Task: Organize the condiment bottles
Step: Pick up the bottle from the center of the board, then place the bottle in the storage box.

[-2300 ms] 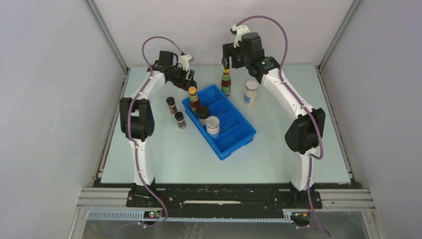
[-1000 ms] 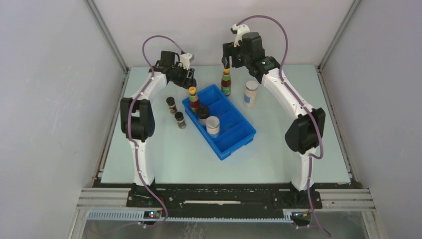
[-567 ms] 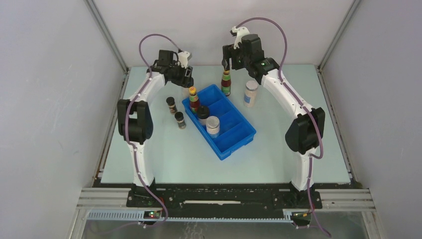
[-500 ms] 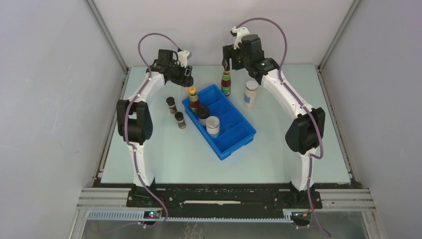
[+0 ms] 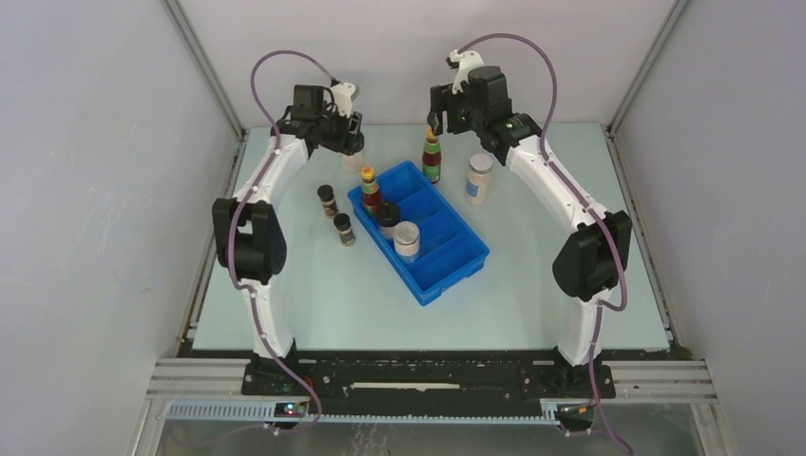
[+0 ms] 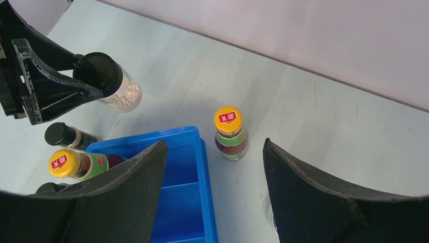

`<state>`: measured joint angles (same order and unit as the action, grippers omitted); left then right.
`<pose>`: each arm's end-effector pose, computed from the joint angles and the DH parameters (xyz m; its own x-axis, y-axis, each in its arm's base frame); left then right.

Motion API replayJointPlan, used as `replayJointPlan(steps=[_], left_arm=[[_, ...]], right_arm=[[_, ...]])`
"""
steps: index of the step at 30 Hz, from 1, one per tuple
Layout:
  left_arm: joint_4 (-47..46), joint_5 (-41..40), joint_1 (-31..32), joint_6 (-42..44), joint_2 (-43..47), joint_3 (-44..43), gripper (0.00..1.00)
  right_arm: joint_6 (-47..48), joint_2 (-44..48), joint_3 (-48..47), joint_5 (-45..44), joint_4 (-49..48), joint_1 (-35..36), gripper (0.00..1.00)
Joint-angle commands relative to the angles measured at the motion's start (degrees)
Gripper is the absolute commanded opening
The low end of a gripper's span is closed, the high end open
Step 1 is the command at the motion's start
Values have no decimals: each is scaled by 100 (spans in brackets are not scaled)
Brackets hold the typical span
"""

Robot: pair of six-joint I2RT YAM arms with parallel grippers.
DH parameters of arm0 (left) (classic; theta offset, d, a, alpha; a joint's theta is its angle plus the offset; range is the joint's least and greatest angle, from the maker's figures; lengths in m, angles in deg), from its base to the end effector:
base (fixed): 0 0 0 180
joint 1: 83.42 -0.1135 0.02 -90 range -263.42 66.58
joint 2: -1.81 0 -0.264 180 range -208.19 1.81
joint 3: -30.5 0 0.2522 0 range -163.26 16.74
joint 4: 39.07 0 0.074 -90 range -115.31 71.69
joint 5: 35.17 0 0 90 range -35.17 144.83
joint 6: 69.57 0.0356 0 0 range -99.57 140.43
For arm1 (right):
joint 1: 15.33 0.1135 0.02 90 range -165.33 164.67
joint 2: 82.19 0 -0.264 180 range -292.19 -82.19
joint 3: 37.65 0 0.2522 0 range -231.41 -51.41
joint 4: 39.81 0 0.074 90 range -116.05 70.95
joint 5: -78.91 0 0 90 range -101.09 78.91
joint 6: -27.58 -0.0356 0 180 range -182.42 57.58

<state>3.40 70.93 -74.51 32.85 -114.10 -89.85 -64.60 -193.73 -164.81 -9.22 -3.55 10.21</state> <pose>0.4648 -0.0829 0.3038 -0.5160 0.2901 -0.8060 0.4870 0.8734 0.0026 0.4167 0.2004 0.3883 -0.3353 -0.1181 -0.9347 -0.4460 0.8938 0.0471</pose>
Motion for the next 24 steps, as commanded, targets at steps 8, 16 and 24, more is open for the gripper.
replayJointPlan(steps=[8,16,24], left_arm=[[-396,-258,59,-110,723,52,0],[-421,-351,76,-160,896,34,0],[-402,-461,128,-188,1149,33,0]], right_arm=[[-157,480,180,42,-325,-49,78],[-193,613,350,27,-409,-47,78],[-265,755,512,15,-478,-48,78]])
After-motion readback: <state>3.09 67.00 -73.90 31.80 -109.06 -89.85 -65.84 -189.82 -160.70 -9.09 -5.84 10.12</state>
